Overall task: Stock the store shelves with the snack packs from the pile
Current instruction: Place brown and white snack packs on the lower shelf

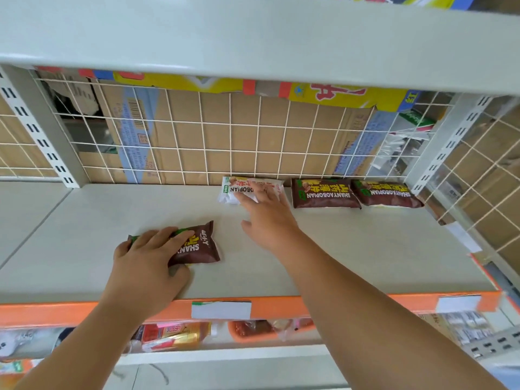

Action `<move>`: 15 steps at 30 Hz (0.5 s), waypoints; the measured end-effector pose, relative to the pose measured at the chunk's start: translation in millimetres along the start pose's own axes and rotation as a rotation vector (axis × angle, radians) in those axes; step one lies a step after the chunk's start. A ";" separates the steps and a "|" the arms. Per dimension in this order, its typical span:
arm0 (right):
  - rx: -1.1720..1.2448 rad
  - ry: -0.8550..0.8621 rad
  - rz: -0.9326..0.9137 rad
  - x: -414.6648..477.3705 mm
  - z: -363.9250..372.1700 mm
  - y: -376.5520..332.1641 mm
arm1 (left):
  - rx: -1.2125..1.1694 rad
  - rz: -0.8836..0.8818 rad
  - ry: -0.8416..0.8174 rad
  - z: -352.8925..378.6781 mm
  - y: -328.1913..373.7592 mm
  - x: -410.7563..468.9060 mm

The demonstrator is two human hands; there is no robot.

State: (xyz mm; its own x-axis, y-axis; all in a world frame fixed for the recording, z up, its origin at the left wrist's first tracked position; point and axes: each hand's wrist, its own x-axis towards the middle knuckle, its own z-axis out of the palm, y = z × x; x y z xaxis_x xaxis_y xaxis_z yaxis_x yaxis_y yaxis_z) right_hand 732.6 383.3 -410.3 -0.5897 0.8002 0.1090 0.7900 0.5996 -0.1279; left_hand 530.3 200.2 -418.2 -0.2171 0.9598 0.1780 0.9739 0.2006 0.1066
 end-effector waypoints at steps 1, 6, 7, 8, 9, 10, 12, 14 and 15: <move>0.011 -0.006 -0.005 -8.8 -1.8 3.4 | -0.001 0.006 -0.003 0.0 5.0 0.6; 0.081 -0.011 0.058 -55.4 -21.8 40.4 | -0.009 0.142 -0.070 3.7 63.0 11.0; 0.096 -0.009 0.086 -66.7 -26.9 50.4 | -0.006 0.187 -0.082 5.3 79.6 14.7; 0.102 -0.007 0.106 -77.4 -31.9 60.4 | 0.006 0.237 -0.087 6.7 96.6 18.5; 0.099 -0.005 0.126 -88.4 -36.9 70.6 | 0.018 0.292 -0.109 7.6 114.4 22.5; 0.096 -0.005 0.150 -98.8 -41.9 81.0 | 0.019 0.342 -0.114 10.3 131.7 26.7; 0.088 -0.020 0.210 -117.4 -50.2 103.2 | 0.012 0.397 -0.123 16.0 163.9 34.6; 0.080 -0.039 0.262 -134.1 -56.6 125.5 | 0.001 0.425 -0.095 20.7 191.5 39.3; 0.087 -0.042 0.289 -141.4 -57.9 136.0 | -0.007 0.430 -0.076 24.0 202.2 42.2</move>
State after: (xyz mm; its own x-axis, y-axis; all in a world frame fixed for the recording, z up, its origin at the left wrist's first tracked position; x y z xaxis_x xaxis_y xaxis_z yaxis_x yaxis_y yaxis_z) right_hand 933.2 351.1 -386.1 -0.3508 0.9363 0.0155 0.9097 0.3447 -0.2314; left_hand 719.6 286.0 -412.6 0.2137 0.9675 0.1355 0.9741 -0.2215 0.0454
